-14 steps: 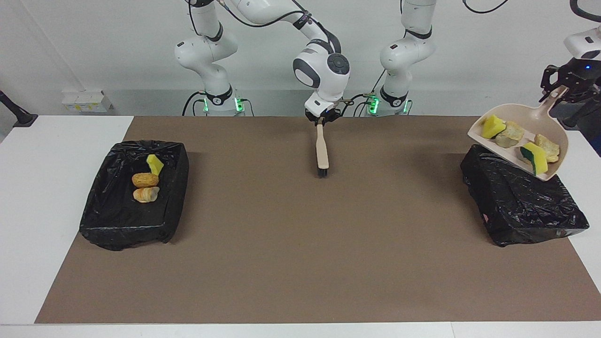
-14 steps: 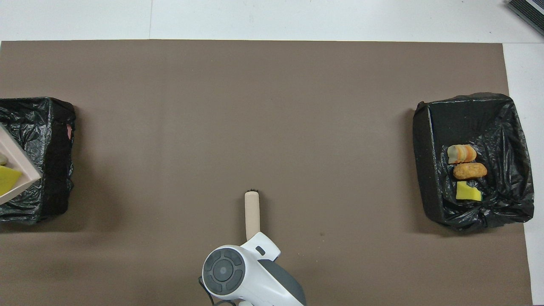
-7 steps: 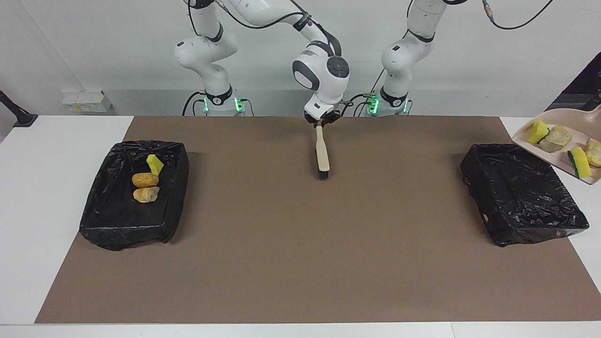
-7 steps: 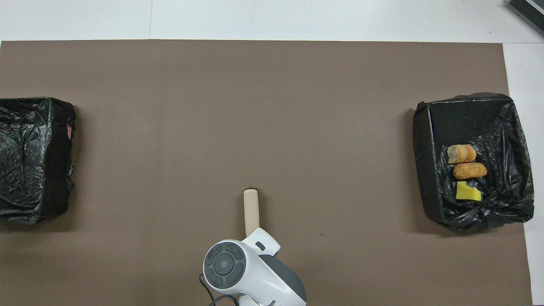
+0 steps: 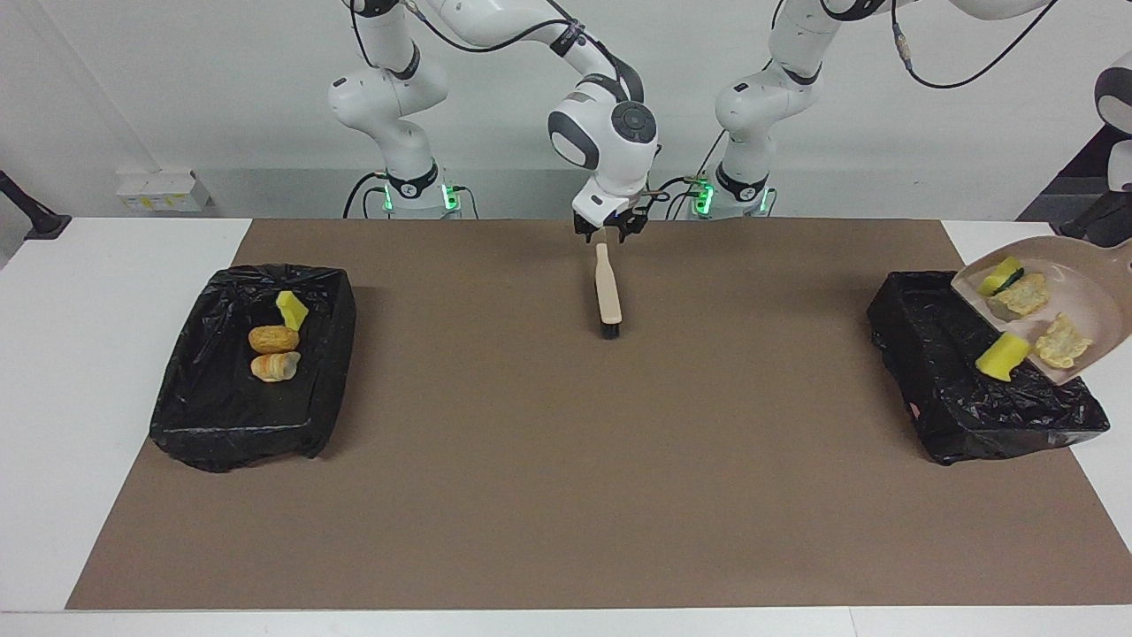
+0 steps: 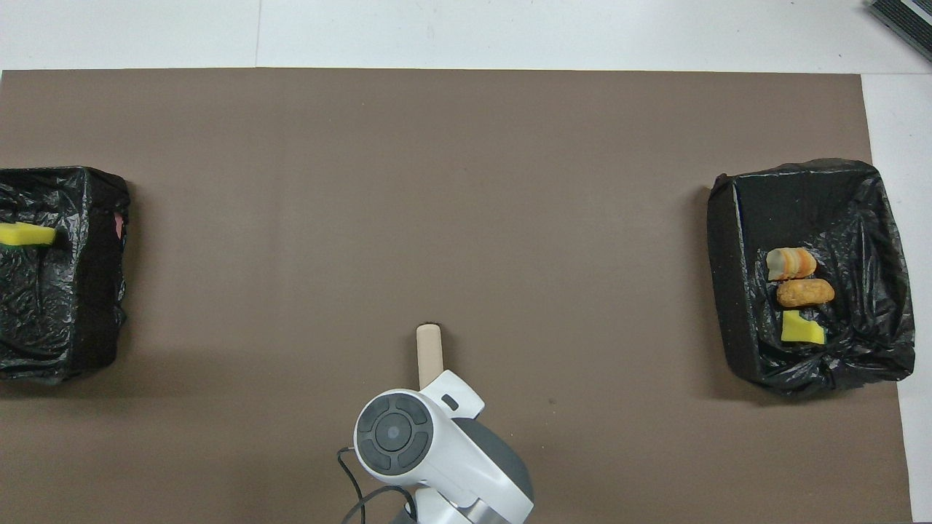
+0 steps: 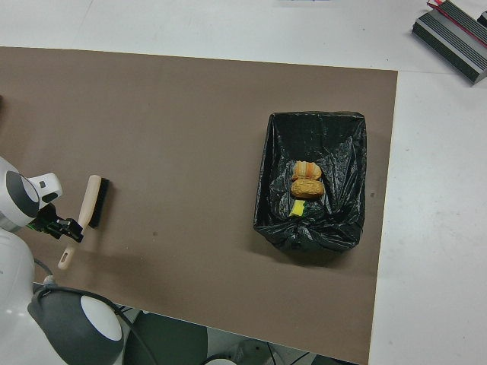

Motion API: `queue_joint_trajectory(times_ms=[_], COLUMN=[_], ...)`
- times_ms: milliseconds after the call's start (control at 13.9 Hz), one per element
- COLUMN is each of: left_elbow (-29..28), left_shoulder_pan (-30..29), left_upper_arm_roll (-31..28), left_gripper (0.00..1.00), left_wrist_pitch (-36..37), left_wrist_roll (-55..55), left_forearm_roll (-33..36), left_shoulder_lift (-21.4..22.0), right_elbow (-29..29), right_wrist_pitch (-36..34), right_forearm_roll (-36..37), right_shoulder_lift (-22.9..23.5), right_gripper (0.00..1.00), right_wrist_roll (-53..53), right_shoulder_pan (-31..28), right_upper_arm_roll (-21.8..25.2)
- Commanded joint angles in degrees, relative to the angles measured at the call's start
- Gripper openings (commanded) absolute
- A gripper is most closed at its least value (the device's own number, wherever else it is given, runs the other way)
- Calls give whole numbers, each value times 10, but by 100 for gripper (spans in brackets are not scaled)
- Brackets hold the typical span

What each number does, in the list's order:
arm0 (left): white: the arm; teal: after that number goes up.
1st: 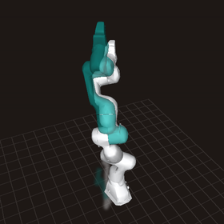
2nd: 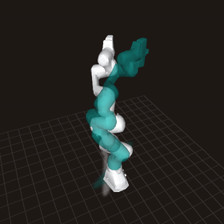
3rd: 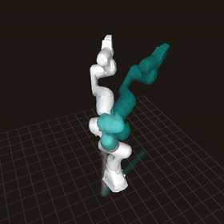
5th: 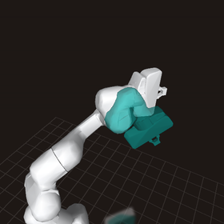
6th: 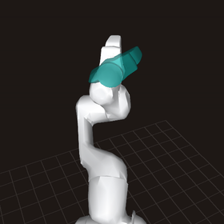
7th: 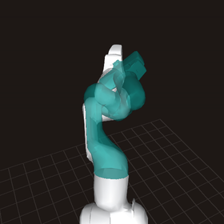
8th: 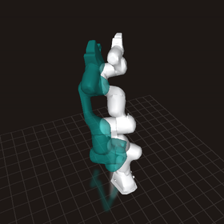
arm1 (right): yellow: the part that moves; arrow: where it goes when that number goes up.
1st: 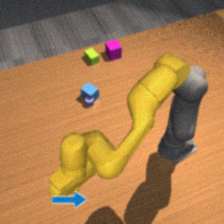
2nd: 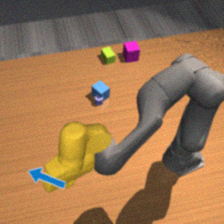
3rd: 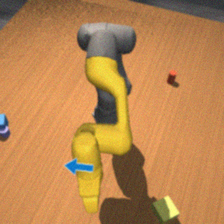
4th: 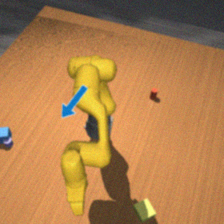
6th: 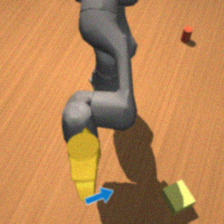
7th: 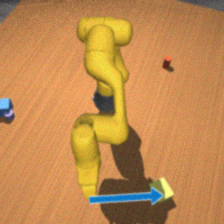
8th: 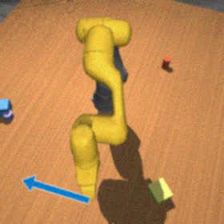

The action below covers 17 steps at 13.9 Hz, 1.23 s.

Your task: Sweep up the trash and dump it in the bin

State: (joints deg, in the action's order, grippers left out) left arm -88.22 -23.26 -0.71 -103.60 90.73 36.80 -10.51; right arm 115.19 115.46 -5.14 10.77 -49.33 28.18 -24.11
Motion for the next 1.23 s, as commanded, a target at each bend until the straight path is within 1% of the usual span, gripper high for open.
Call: queue_joint_trajectory(times_ms=[0, 144, 216, 360, 432, 576, 649, 793, 937, 1081, 1153], left_elbow=[-13, -13, -13, -13, -13, -13, -7, -12, -13, -43, -53], left_shoulder_pan=[17, 25, 42, 67, 75, 114, 129, 141, 143, 144, 152], left_upper_arm_roll=[-6, -6, -7, -7, -7, -7, -7, -6, -6, -7, -6], left_gripper=[0, 0, 0, 0, 0, 0, 0, 0, 0, 0, 0], left_wrist_pitch=[-7, -6, -1, 8, 19, 57, 81, 86, 89, 83, 87], left_wrist_roll=[-19, -30, -41, -63, -84, -154, -155, -175, -184, -210, -219], left_forearm_roll=[59, 91, 113, 159, 173, 226, 241, 249, 254, 275, 296], left_shoulder_lift=[-1, -3, -3, -3, -3, -12, -14, -13, -13, 0, 8], right_elbow=[-4, -4, -4, -13, -36, -65, -79, -115, -147, -181, -206], right_wrist_pitch=[-12, -18, -16, -7, -20, -49, -55, -71, -95, -114, -135], right_forearm_roll=[4, -1, -1, -1, -1, -2, -1, 3, 11, 18, 36], right_shoulder_lift=[-33, -61, -70, -75, -79, -90, -90, -90, -91, -91, -89], right_gripper=[81, 95, 100, 100, 100, 100, 100, 100, 100, 100, 100], right_wrist_roll=[22, 43, 56, 87, 104, 138, 148, 190, 264, 303, 311], right_shoulder_pan=[-35, -68, -88, -144, -170, -231, -263, -318, -362, -388, -397], right_upper_arm_roll=[-5, -5, -4, -3, -2, -1, -2, -1, 2, 16, 22])
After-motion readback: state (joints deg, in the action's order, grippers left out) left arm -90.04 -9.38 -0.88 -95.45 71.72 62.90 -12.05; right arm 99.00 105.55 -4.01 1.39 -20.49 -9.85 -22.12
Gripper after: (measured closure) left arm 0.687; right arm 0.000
